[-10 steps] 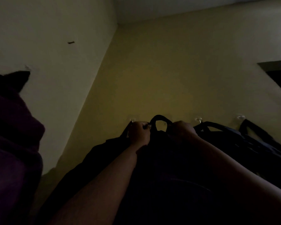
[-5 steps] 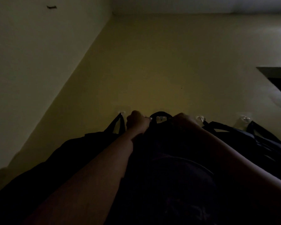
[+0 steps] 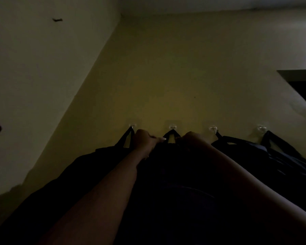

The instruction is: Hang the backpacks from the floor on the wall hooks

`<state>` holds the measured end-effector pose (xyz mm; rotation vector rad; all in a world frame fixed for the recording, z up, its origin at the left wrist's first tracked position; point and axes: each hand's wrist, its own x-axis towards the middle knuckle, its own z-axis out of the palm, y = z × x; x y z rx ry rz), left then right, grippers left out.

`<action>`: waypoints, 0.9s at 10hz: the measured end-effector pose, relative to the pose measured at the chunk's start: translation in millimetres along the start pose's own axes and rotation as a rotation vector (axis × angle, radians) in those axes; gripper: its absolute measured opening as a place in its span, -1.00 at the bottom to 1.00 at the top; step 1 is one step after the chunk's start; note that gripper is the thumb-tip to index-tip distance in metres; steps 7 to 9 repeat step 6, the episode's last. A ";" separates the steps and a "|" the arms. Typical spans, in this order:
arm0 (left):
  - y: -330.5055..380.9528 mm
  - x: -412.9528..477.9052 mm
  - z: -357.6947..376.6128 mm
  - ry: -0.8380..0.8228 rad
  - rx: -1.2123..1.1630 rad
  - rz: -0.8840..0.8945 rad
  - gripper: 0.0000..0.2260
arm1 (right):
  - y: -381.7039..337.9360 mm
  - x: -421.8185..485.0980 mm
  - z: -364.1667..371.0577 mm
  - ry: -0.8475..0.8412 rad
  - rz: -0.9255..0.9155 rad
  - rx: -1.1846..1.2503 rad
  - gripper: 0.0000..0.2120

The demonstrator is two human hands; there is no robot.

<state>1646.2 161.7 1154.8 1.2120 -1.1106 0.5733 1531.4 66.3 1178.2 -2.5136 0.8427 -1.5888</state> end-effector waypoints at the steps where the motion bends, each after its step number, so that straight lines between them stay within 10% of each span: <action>1: -0.4 -14.0 -7.2 0.013 -0.025 0.059 -0.71 | 0.5 -18.8 2.4 0.113 -0.044 0.065 -0.60; 9: 59.4 -101.7 -48.1 -0.049 -0.202 -0.204 -0.64 | -1.2 -146.4 -41.5 0.064 -0.046 0.599 -0.60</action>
